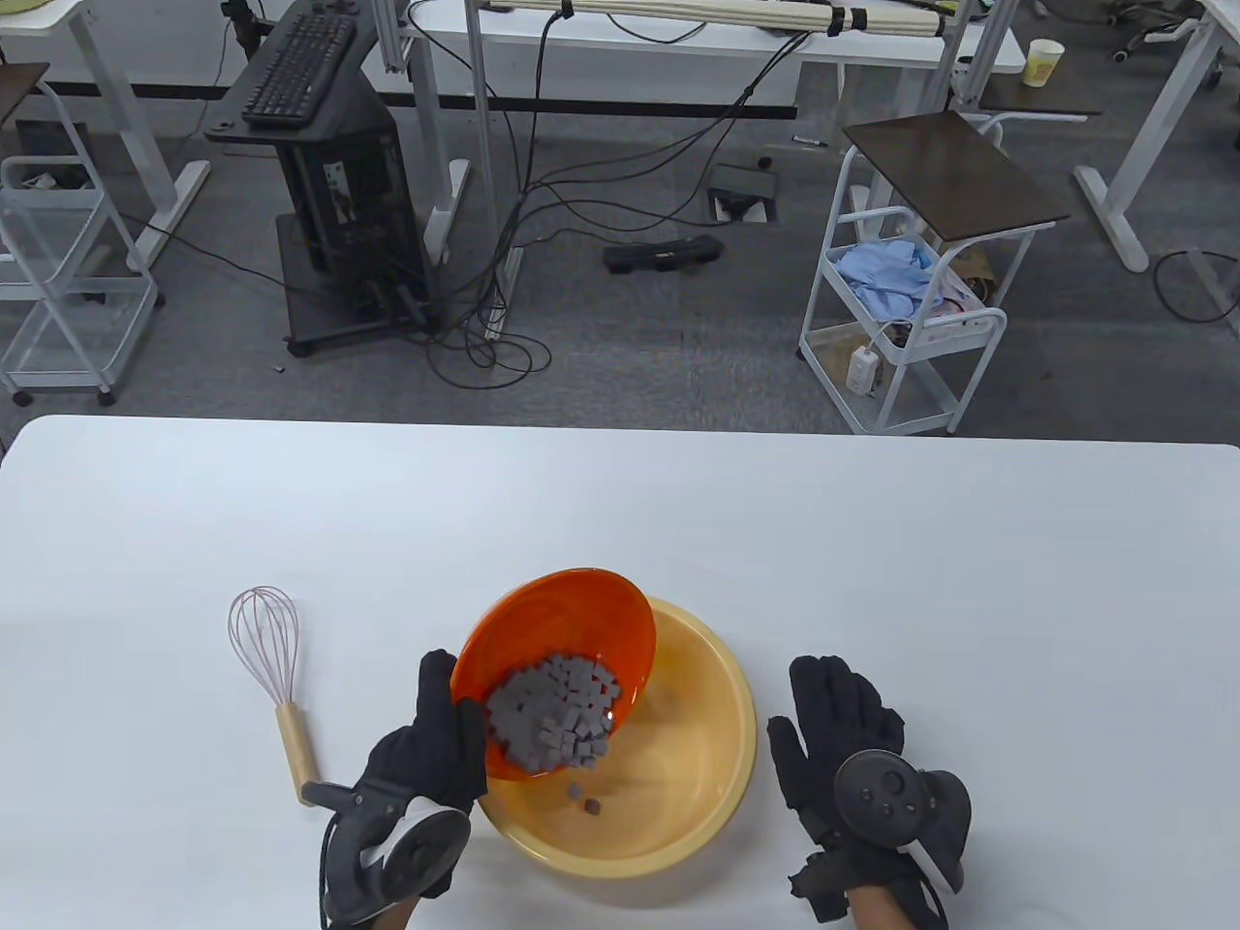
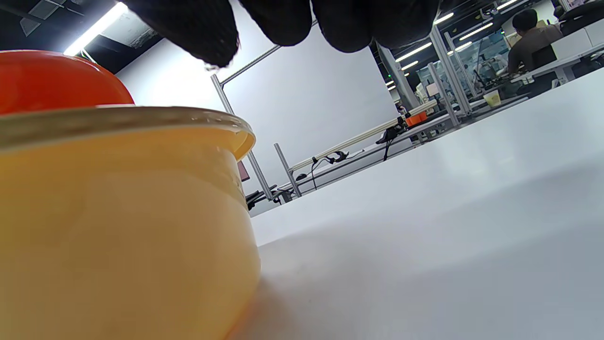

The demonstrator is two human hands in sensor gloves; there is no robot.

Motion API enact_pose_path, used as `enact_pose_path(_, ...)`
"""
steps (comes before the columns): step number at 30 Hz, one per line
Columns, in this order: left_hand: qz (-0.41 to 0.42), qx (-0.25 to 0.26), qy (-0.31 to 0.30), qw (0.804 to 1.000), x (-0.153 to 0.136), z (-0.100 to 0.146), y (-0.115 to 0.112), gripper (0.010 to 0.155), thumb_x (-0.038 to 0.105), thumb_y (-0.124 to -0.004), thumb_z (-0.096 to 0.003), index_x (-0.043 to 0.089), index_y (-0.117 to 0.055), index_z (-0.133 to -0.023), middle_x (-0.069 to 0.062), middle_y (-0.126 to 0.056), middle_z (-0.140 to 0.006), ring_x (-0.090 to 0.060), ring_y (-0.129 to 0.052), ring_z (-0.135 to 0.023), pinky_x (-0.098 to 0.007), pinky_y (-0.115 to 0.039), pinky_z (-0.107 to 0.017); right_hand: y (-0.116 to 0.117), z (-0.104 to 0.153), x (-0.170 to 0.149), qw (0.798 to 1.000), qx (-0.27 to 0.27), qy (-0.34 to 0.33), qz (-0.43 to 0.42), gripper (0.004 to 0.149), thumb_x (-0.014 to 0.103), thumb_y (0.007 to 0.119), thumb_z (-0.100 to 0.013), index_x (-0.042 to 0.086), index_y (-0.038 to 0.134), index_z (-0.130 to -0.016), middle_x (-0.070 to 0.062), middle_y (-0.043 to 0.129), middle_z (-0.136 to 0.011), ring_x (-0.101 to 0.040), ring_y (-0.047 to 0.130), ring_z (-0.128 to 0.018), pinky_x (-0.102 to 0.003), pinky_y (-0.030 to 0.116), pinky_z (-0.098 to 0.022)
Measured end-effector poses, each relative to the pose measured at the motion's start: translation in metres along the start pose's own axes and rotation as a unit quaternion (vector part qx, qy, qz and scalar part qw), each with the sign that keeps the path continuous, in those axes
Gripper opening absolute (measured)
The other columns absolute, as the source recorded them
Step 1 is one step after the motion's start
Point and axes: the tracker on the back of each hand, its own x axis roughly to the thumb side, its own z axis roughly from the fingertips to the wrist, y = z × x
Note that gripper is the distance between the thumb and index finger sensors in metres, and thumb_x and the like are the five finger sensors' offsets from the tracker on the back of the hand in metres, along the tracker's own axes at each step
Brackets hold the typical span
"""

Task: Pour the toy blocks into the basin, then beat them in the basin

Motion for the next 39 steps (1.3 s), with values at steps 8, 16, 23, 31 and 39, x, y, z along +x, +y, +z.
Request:
enact_pose_path(8, -0.089, 0.037, -0.082, 0.992, 0.025, 0.001, 0.006, 0.052, 0.025, -0.067, -0.0614, -0.016, -0.064, -0.093, -0.012, -0.105, -0.039, 0.006, -0.107, -0.010, -0.025, -0.102, -0.017, -0.001, 0.000, -0.001, 1.000, -0.004, 0.001, 0.000, 0.061, 0.036, 0.065, -0.071, 0.006, 0.040, -0.117, -0.034, 0.036, -0.120, -0.065, 0.039, -0.102, -0.084, 0.030, -0.068)
enact_pose_path(16, -0.133, 0.088, -0.128, 0.979, 0.042, 0.004, 0.015, 0.052, 0.025, -0.066, -0.0620, -0.016, -0.064, -0.093, -0.011, -0.105, -0.041, 0.007, -0.108, -0.011, -0.024, -0.103, -0.018, -0.004, 0.000, -0.003, 1.000, -0.008, 0.003, -0.001, 0.061, 0.036, 0.065, -0.071, 0.006, 0.040, -0.117, -0.035, 0.036, -0.120, -0.064, 0.039, -0.102, -0.084, 0.030, -0.068)
enact_pose_path(23, -0.130, 0.091, -0.114, 0.981, 0.036, 0.004, 0.017, 0.052, 0.026, -0.066, -0.0619, -0.016, -0.064, -0.093, -0.010, -0.106, -0.041, 0.008, -0.108, -0.012, -0.023, -0.103, -0.018, -0.006, 0.000, -0.004, 1.000, -0.009, 0.005, -0.004, 0.061, 0.036, 0.065, -0.071, 0.006, 0.040, -0.117, -0.034, 0.037, -0.120, -0.064, 0.039, -0.102, -0.084, 0.030, -0.068)
enact_pose_path(31, 0.003, 0.054, 0.040, 0.998, -0.009, 0.001, 0.006, 0.052, 0.025, -0.065, -0.0620, -0.017, -0.064, -0.093, -0.009, -0.106, -0.042, 0.009, -0.109, -0.013, -0.023, -0.104, -0.018, -0.004, 0.000, -0.003, 1.000, -0.005, 0.005, -0.011, 0.061, 0.036, 0.065, -0.071, 0.005, 0.039, -0.117, -0.034, 0.036, -0.120, -0.065, 0.039, -0.102, -0.084, 0.030, -0.068)
enact_pose_path(39, 0.185, 0.022, 0.264, 0.946, -0.071, 0.012, -0.013, 0.053, 0.024, -0.065, -0.0624, -0.020, -0.063, -0.092, -0.011, -0.106, -0.043, 0.008, -0.111, -0.015, -0.022, -0.104, -0.018, 0.000, -0.001, -0.001, 1.000, 0.003, 0.004, -0.015, 0.061, 0.036, 0.065, -0.071, 0.005, 0.039, -0.117, -0.035, 0.036, -0.120, -0.065, 0.040, -0.102, -0.084, 0.030, -0.068)
